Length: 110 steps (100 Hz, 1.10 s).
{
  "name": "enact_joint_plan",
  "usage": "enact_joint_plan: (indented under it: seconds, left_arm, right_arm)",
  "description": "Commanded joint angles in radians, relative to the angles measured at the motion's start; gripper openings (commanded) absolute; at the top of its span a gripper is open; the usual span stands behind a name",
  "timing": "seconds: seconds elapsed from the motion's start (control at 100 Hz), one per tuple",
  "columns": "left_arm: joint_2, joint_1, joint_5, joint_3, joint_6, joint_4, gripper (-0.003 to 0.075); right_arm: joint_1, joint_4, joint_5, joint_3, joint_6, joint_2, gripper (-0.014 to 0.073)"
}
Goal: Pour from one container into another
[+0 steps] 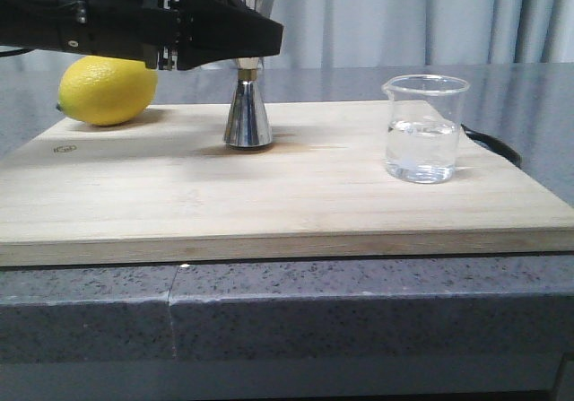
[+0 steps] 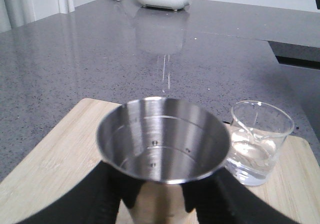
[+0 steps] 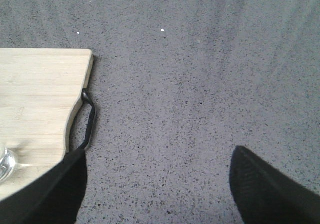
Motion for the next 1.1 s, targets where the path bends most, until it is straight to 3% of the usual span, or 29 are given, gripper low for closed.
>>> enact_joint_plan:
  seconds: [0.0, 0.47, 0.7, 0.82, 1.09]
  left_arm:
    - [-0.047, -0.007, 0.099, -0.049, -0.035, -0.097, 0.0243]
    - [-0.077, -0.007, 0.099, -0.138, -0.064, -0.097, 0.0242]
    - [-0.077, -0.007, 0.087, -0.138, -0.064, -0.097, 0.0242]
    - [-0.077, -0.007, 0.083, -0.138, -0.064, -0.097, 0.0242]
    - [-0.077, -0.007, 0.083, -0.138, -0.064, -0.097, 0.0242]
  right_arm:
    - [-0.004, -0.011, -0.074, -0.038, -0.010, 0.007, 0.0533]
    - [0.002, 0.049, -0.111, -0.058, -0.027, 0.010, 0.0533]
    - [0.012, 0.066, -0.021, -0.156, -0.072, 0.102, 0.0533]
    - [0.086, 0.066, 0.025, -0.200, -0.107, 0.166, 0.0533]
    - [0.376, 0.038, 0.205, -0.311, -0.131, 0.312, 0.0533]
